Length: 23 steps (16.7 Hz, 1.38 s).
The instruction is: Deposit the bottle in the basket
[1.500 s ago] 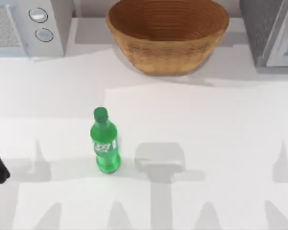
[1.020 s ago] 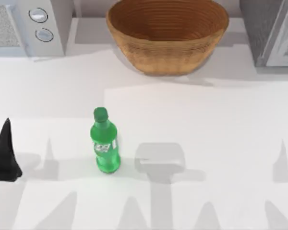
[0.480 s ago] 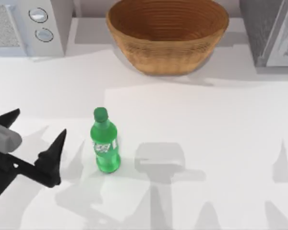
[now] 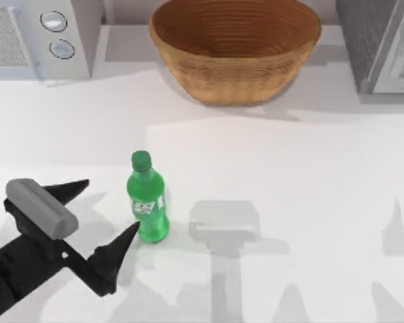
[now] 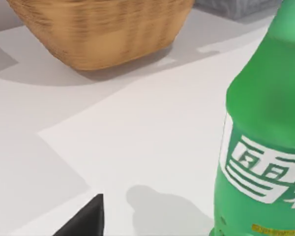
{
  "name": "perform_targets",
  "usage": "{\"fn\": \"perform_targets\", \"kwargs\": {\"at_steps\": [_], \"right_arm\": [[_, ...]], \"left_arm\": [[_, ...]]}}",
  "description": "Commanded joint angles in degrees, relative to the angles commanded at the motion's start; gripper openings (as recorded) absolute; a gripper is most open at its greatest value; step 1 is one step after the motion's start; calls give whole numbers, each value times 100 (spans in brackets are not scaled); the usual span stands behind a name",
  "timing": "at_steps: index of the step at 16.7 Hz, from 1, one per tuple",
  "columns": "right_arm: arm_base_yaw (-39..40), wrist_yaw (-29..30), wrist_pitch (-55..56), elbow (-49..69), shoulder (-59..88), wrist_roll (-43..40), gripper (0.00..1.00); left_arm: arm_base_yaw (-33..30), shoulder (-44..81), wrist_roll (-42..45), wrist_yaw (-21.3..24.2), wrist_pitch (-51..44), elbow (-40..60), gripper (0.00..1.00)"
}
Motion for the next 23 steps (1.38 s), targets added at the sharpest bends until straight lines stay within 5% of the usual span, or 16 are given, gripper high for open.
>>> {"fn": "perform_targets", "kwargs": {"at_steps": [11,23], "right_arm": [[0,0,0,0,0,0,100],[0,0,0,0,0,0,100]], "left_arm": [[-138,808,53,239,734,15,100],[-1053,2032,-165,-604,670,1419,100]]}}
